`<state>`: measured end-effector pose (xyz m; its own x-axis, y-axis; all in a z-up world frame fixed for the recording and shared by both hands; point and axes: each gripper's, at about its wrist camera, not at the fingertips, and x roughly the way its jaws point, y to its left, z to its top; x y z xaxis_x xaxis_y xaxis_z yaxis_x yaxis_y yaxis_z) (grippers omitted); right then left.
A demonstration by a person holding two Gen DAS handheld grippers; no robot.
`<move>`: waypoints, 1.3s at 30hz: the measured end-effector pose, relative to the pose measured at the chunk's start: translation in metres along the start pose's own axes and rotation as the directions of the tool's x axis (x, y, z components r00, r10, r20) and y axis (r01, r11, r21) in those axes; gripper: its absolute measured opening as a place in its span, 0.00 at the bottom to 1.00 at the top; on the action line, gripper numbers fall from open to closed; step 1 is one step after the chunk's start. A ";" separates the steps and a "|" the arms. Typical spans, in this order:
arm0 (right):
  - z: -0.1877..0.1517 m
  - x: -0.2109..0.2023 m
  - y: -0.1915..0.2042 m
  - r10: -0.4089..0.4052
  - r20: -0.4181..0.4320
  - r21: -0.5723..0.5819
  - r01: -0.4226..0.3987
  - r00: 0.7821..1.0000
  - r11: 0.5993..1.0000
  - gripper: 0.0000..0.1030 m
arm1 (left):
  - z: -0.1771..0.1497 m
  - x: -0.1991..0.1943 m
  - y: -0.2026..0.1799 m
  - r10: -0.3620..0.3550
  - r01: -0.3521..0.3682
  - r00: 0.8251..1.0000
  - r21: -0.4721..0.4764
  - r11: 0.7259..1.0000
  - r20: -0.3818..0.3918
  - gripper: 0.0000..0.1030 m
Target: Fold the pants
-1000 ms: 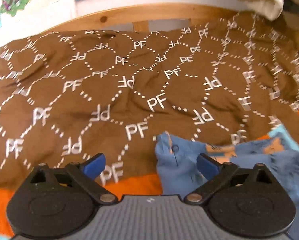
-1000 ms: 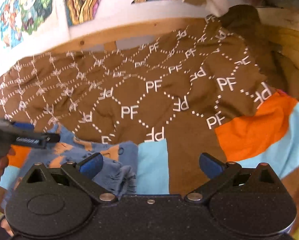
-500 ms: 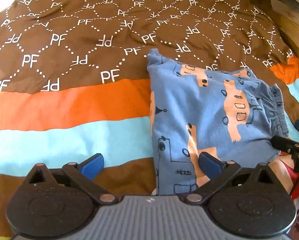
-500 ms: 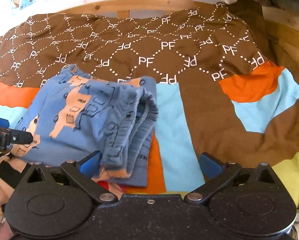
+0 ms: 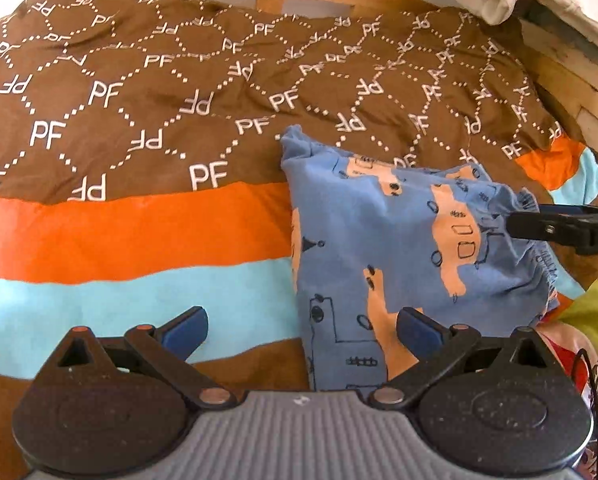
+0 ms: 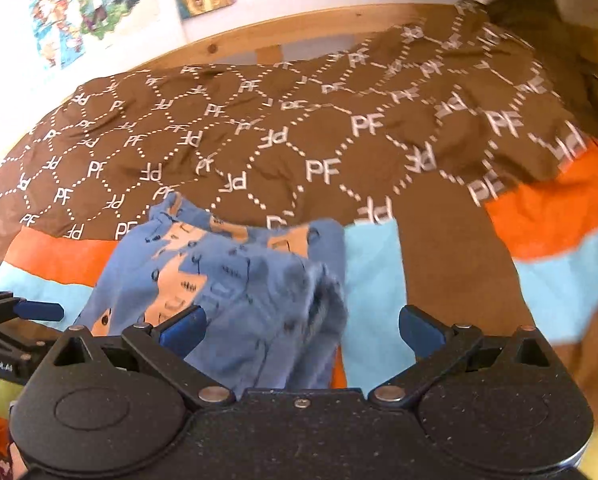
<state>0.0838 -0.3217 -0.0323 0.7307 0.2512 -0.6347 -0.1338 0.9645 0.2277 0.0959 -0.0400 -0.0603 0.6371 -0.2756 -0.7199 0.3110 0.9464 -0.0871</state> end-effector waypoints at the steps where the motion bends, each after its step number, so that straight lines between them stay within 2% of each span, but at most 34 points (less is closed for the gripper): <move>1: 0.004 0.005 -0.002 0.023 -0.006 -0.007 -0.023 1.000 1.000 0.99 | 0.000 0.000 0.001 -0.005 0.005 1.000 -0.003 1.000 0.009 1.00; 3: 0.009 0.016 -0.006 0.071 -0.022 -0.007 -0.071 0.997 0.997 0.99 | 0.001 0.002 0.002 -0.020 0.020 1.000 -0.014 1.000 0.022 1.00; 4: 0.011 0.021 -0.010 0.126 -0.027 0.003 -0.126 0.992 0.992 0.99 | 0.001 0.003 0.003 -0.031 0.031 0.999 -0.021 0.999 0.025 1.00; 7: 0.014 0.032 -0.024 0.277 -0.013 0.062 -0.276 0.961 0.959 0.99 | 0.002 0.007 0.004 -0.046 0.048 0.998 -0.047 0.998 0.034 1.00; 13: 0.018 0.045 -0.039 0.295 0.019 0.111 -0.296 0.955 0.949 0.99 | 0.003 0.011 0.000 -0.091 0.093 0.993 -0.026 0.995 0.080 1.00; 17: 0.012 0.049 -0.052 0.336 0.040 0.159 -0.338 0.941 0.928 0.99 | 0.001 0.015 0.000 -0.163 0.167 0.980 -0.027 0.986 0.117 1.00; 21: 0.003 0.050 -0.064 0.394 0.092 0.231 -0.404 0.915 0.885 0.99 | -0.001 0.026 0.008 -0.237 0.248 0.966 -0.123 0.961 0.100 1.00; 24: -0.002 0.047 -0.065 0.447 0.100 0.241 -0.458 0.889 0.856 0.99 | -0.005 0.030 0.017 -0.260 0.281 0.957 -0.179 0.943 0.131 1.00; 26: -0.006 0.045 -0.063 0.475 0.094 0.231 -0.484 0.875 0.844 0.99 | -0.006 0.032 0.018 -0.260 0.282 0.956 -0.178 0.943 0.137 1.00; 28: -0.009 0.043 -0.059 0.480 0.089 0.208 -0.487 0.873 0.848 0.99 | -0.007 0.033 0.013 -0.245 0.263 0.960 -0.143 0.954 0.133 1.00; 34: -0.014 0.041 -0.043 0.424 0.061 0.120 -0.429 0.903 0.895 0.99 | -0.010 0.032 -0.001 -0.190 0.200 0.974 -0.074 0.977 0.122 1.00; 39: -0.016 0.041 -0.044 0.426 0.072 0.124 -0.432 0.902 0.893 0.99 | -0.010 0.032 0.000 -0.195 0.205 0.974 -0.081 0.975 0.120 1.00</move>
<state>0.1087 -0.3522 -0.0802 0.6499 0.6318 -0.4224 -0.3526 0.7430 0.5689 0.1091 -0.0469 -0.0897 0.6440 -0.4727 -0.6015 0.3771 0.8803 -0.2880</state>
